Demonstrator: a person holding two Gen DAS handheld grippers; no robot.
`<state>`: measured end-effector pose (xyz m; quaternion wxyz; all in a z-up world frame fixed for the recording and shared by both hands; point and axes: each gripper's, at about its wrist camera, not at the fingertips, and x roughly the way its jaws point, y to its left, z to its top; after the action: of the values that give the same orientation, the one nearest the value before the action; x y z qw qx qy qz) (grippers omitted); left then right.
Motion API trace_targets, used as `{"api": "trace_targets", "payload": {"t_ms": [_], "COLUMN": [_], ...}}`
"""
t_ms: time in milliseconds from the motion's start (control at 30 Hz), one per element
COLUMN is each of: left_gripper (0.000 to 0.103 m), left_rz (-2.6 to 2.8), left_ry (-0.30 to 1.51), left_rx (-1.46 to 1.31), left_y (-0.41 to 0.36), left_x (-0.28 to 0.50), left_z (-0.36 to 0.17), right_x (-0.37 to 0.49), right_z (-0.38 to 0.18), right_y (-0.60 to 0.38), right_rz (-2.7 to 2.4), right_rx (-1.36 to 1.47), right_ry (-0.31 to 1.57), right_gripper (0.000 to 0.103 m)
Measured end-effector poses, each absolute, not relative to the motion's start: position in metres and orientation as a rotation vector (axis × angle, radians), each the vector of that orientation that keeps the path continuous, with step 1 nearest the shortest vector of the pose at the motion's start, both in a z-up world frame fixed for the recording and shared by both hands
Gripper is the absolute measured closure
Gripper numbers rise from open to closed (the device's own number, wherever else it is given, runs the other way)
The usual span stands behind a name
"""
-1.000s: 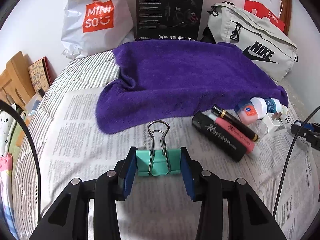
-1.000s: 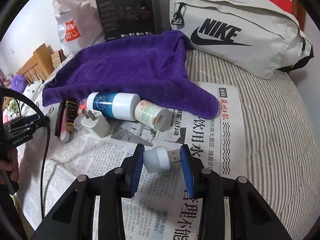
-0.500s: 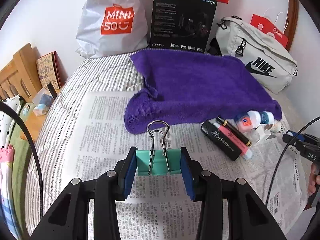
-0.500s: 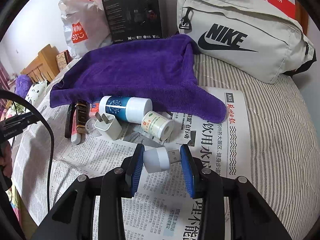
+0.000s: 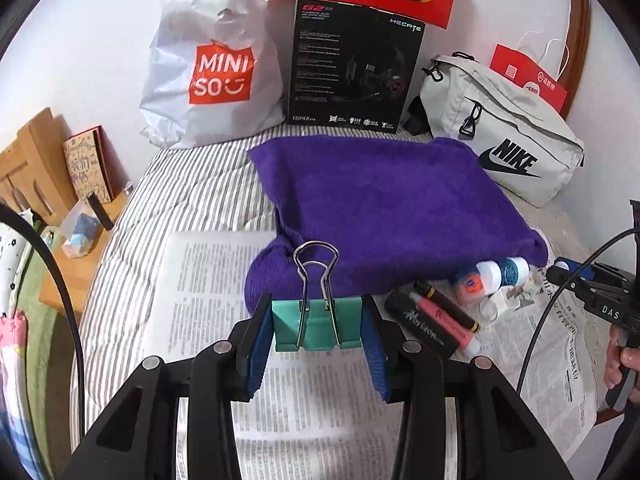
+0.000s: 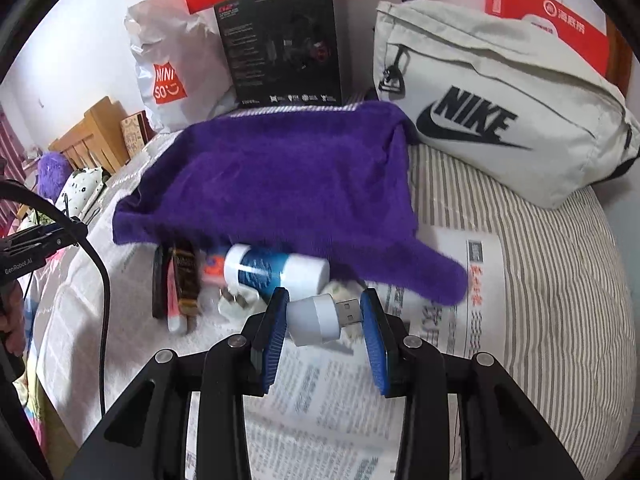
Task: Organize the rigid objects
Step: 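Carry the clip onto the purple towel with the left gripper while the right gripper places the USB light there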
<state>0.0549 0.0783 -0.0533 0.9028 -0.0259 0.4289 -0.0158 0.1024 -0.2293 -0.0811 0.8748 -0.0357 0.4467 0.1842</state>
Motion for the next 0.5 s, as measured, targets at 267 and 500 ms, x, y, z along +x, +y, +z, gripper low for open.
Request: {"api": "trace_targets", "payload": {"t_ms": [267, 500], "left_gripper": [0.063, 0.063], "left_rz": [-0.058, -0.067], "left_ry": [0.894, 0.894], "left_rx": [-0.041, -0.028], "left_y": [0.073, 0.065], "left_x": [0.092, 0.139], "left_z": [-0.044, -0.041], "right_x": [0.142, 0.19], "right_z": [-0.067, -0.066], "right_y": [-0.221, -0.214], "right_rz": [0.387, 0.382], "right_rx": [-0.093, -0.097], "right_ry": [0.905, 0.901], "right_gripper": [0.066, 0.066]}}
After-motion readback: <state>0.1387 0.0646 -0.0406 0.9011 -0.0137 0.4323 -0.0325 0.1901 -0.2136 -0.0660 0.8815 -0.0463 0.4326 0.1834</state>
